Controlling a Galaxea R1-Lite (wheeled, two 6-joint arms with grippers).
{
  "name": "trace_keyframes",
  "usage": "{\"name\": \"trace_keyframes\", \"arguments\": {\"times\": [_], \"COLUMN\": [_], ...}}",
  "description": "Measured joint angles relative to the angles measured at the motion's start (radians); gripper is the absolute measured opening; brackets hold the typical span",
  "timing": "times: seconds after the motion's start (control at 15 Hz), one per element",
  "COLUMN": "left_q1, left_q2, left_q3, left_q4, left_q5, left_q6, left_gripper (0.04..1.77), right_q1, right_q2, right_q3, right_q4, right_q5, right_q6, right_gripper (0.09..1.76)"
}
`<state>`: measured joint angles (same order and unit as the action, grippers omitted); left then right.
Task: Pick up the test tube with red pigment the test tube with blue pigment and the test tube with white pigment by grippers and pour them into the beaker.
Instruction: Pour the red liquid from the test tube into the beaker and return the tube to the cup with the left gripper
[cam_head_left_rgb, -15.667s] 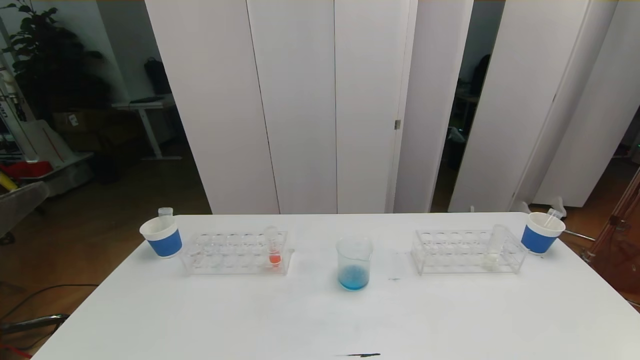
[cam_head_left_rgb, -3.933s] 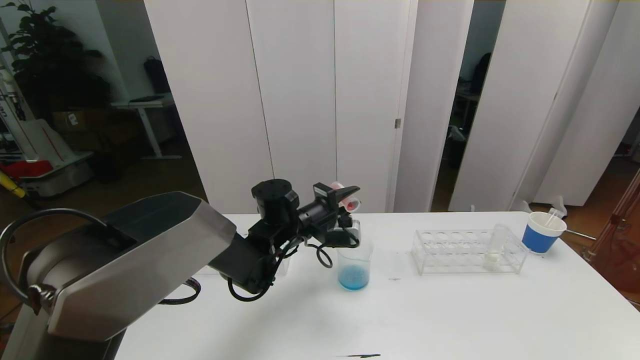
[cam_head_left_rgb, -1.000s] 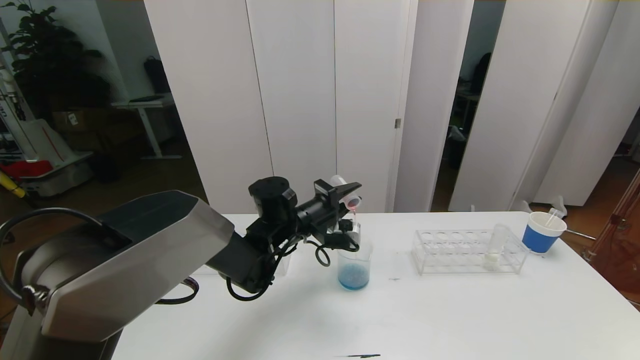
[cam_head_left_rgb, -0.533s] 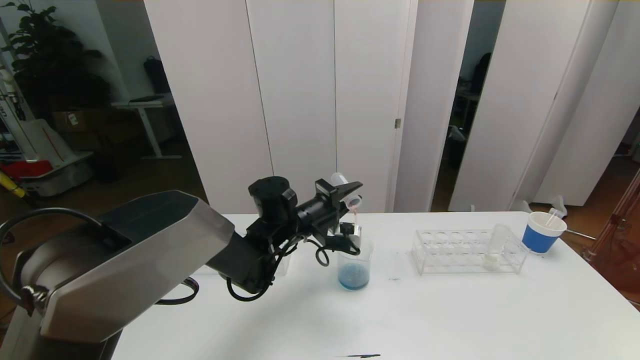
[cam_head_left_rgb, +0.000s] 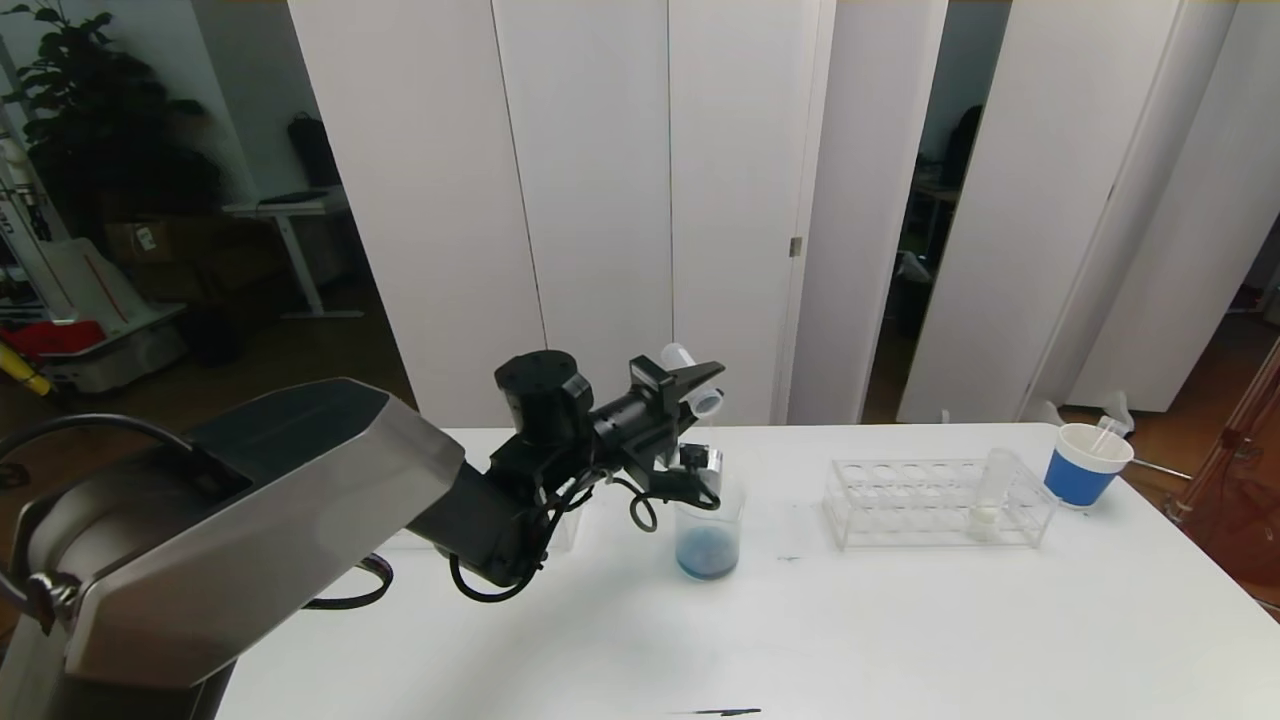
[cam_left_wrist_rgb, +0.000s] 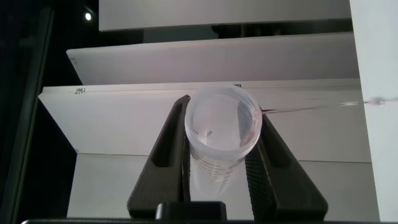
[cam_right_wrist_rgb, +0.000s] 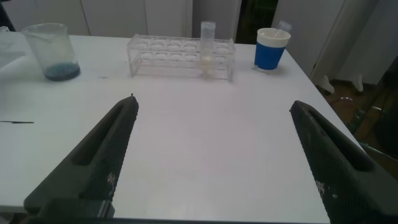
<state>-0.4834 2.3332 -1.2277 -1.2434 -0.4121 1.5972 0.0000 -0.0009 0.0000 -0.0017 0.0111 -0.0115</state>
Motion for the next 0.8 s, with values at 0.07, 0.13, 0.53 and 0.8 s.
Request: {"name": "trace_keyframes", "arguments": {"times": [0.07,0.13,0.53,0.8], "left_q1": [-0.001,-0.001,-0.003,-0.001], "left_q2": [-0.003,-0.007,-0.047,-0.095], "left_q3": [0.004,0.012,0.047,0.068], "left_q4": [0.004,0.005,0.007,0.006], "left_q5": [0.003,0.006,0.008,0.138], "left_q6": [0.002,0.002,-0.011,-0.096], "left_gripper": [0.58,0.58,0.58,0.58], "right_q1": [0.0,0.0,0.0,0.0], "right_q2": [0.0,0.0,0.0,0.0], "right_q3": [0.0,0.0,0.0,0.0], "right_q4": [0.0,0.0,0.0,0.0], "right_q5": [0.001,0.001,0.0,0.001], "right_q6": [0.0,0.0,0.0,0.0], "right_gripper": [1.75,1.75,1.75,1.75]}}
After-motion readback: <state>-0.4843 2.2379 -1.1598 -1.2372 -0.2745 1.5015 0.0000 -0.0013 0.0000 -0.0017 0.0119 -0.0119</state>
